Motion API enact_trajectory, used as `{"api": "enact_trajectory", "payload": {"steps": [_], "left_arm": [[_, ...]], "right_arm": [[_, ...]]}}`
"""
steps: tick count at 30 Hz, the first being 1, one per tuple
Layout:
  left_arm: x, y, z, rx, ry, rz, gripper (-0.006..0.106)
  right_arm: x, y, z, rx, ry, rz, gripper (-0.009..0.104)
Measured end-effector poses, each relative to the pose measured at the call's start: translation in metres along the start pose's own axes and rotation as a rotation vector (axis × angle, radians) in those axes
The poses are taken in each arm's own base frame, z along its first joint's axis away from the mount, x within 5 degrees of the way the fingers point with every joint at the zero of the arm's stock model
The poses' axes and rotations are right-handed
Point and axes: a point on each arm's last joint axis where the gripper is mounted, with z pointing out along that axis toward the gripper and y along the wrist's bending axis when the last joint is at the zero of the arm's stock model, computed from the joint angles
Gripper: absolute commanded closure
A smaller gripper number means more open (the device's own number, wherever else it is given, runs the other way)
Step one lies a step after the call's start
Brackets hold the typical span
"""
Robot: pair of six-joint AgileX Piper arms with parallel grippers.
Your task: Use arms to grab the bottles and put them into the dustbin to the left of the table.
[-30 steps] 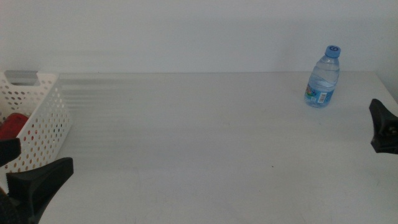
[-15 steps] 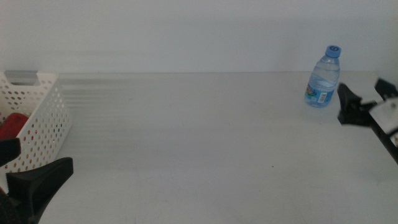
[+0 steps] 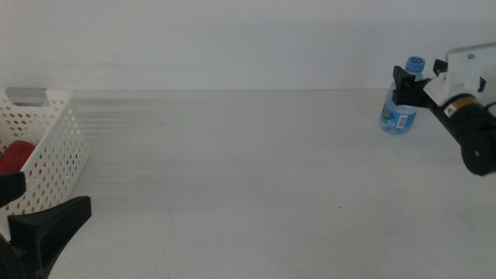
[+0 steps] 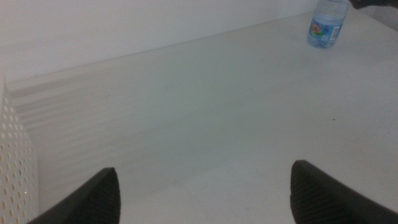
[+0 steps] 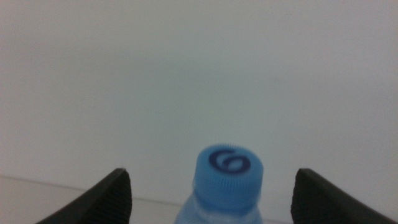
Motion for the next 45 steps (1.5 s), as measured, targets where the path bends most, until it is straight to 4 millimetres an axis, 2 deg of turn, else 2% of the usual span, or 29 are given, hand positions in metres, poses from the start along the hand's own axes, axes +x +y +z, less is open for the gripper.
{"api": "enact_trajectory", "payload": {"steps": [4, 8, 19, 21, 22, 25, 26, 30, 33, 39, 42, 45], "left_arm": [[0.000, 0.000, 0.000, 0.000, 0.000, 0.000, 0.010], [0.000, 0.000, 0.000, 0.000, 0.000, 0.000, 0.010], [0.000, 0.000, 0.000, 0.000, 0.000, 0.000, 0.010], [0.000, 0.000, 0.000, 0.000, 0.000, 0.000, 0.010], [0.000, 0.000, 0.000, 0.000, 0.000, 0.000, 0.010], [0.000, 0.000, 0.000, 0.000, 0.000, 0.000, 0.010], [0.000, 0.000, 0.000, 0.000, 0.000, 0.000, 0.010], [0.000, 0.000, 0.000, 0.000, 0.000, 0.000, 0.010], [0.000, 0.000, 0.000, 0.000, 0.000, 0.000, 0.010], [0.000, 0.000, 0.000, 0.000, 0.000, 0.000, 0.010], [0.000, 0.000, 0.000, 0.000, 0.000, 0.000, 0.010], [0.000, 0.000, 0.000, 0.000, 0.000, 0.000, 0.010]], "right_arm": [[0.003, -0.002, 0.023, 0.003, 0.013, -0.003, 0.027], [0.014, -0.003, 0.039, 0.005, 0.052, 0.026, 0.027], [0.050, -0.001, 0.047, 0.002, 0.137, 0.047, 0.029], [0.054, -0.001, 0.047, 0.002, 0.145, 0.047, 0.039], [0.055, -0.001, 0.047, 0.002, 0.148, 0.048, 0.049], [0.055, -0.001, 0.047, 0.001, 0.148, 0.047, 0.091], [0.055, 0.000, 0.047, -0.004, 0.149, 0.044, 0.095], [0.046, 0.013, 0.046, -0.083, 0.165, 0.013, 0.095], [0.027, 0.049, 0.043, -0.218, 0.164, -0.032, 0.095], [-0.029, 0.161, 0.035, -0.492, 0.009, -0.048, 0.095], [-0.041, 0.209, 0.027, -0.584, -0.006, -0.068, 0.095], [-0.041, 0.250, 0.019, -0.661, -0.002, -0.084, 0.095]]}}
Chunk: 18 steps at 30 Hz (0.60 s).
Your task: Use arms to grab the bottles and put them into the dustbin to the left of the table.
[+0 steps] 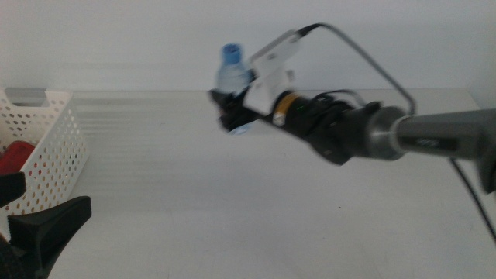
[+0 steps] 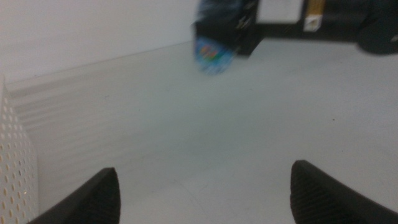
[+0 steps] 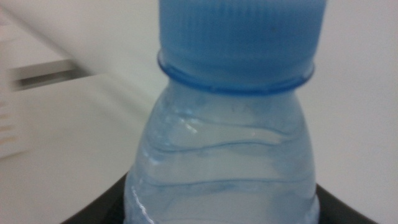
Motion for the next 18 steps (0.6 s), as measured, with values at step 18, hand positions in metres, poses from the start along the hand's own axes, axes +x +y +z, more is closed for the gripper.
{"api": "enact_trajectory", "payload": {"steps": [18], "left_arm": [[0.000, 0.000, 0.000, 0.000, 0.000, 0.000, 0.010]], "right_arm": [[0.048, 0.077, 0.025, -0.159, 0.103, 0.000, 0.090]]}}
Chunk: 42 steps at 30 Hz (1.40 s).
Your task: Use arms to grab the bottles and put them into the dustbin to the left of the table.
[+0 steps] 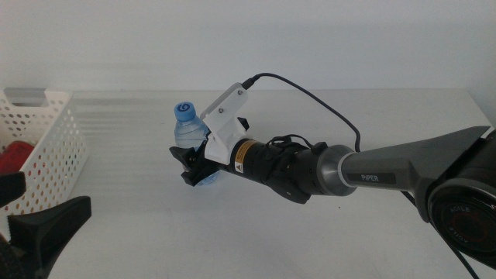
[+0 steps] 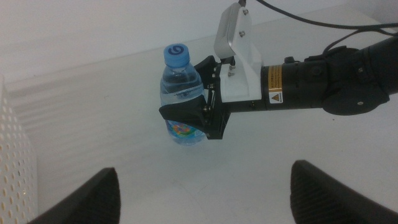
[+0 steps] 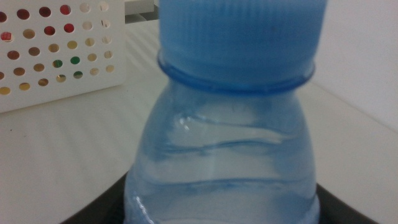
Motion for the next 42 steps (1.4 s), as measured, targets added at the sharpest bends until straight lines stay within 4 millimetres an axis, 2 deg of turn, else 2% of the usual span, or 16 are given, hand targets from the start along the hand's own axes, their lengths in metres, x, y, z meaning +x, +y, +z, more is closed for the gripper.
{"api": "enact_trajectory", "payload": {"steps": [4, 5, 6, 9, 17, 21, 26, 32, 37, 42], "left_arm": [[0.000, 0.000, 0.000, 0.000, 0.000, 0.000, 0.010], [0.000, 0.000, 0.000, 0.000, 0.000, 0.000, 0.010], [0.000, 0.000, 0.000, 0.000, 0.000, 0.000, 0.010], [0.000, 0.000, 0.000, 0.000, 0.000, 0.000, 0.010], [0.000, 0.000, 0.000, 0.000, 0.000, 0.000, 0.010], [0.000, 0.000, 0.000, 0.000, 0.000, 0.000, 0.010], [0.000, 0.000, 0.000, 0.000, 0.000, 0.000, 0.010], [0.000, 0.000, 0.000, 0.000, 0.000, 0.000, 0.010], [0.000, 0.000, 0.000, 0.000, 0.000, 0.000, 0.010], [0.000, 0.000, 0.000, 0.000, 0.000, 0.000, 0.010]], "right_arm": [[0.000, 0.000, 0.000, 0.004, 0.003, 0.004, 0.072], [0.000, 0.000, 0.000, 0.004, 0.003, 0.004, 0.058], [0.000, -0.001, 0.000, 0.005, 0.004, 0.005, 0.031], [-0.001, -0.001, 0.000, 0.007, 0.000, 0.009, 0.022], [-0.015, -0.002, -0.002, 0.014, -0.042, 0.014, 0.022], [-0.036, -0.005, -0.011, 0.034, -0.039, 0.029, 0.022], [-0.064, -0.012, -0.029, 0.096, 0.057, 0.042, 0.022], [-0.102, -0.020, -0.065, 0.200, 0.200, 0.100, 0.026], [-0.146, -0.023, -0.107, 0.266, 0.217, 0.125, 0.030], [-0.182, -0.022, -0.153, 0.318, 0.226, 0.151, 0.031]]}}
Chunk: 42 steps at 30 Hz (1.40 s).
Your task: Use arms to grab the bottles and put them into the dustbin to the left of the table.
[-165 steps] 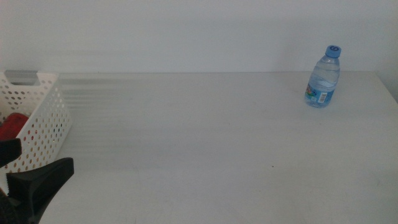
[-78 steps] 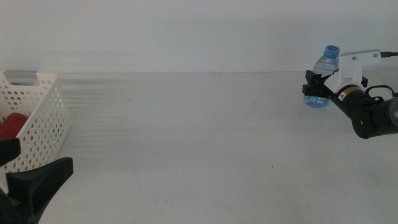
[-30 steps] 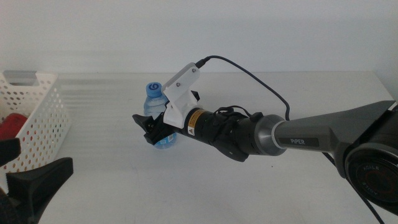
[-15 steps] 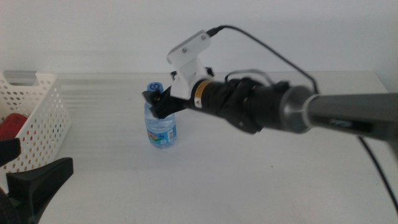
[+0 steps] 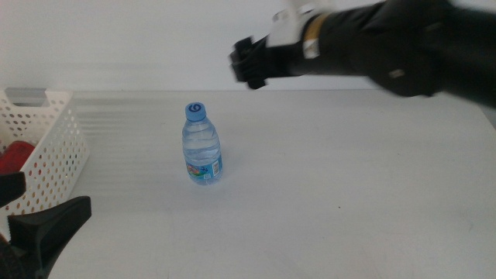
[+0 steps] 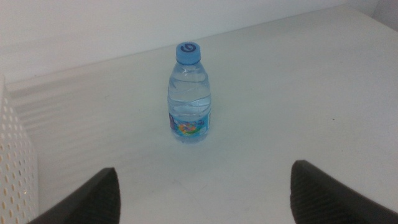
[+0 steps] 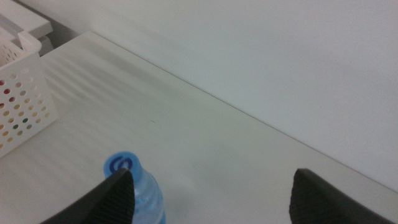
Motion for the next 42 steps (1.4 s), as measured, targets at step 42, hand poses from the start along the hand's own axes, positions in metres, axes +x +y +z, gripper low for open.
{"api": "enact_trajectory", "payload": {"steps": [42], "left_arm": [[-0.009, 0.002, 0.000, -0.027, -0.095, 0.053, 0.010]], "right_arm": [[0.131, -0.013, -0.212, -0.149, -0.207, 0.021, 0.035]]}}
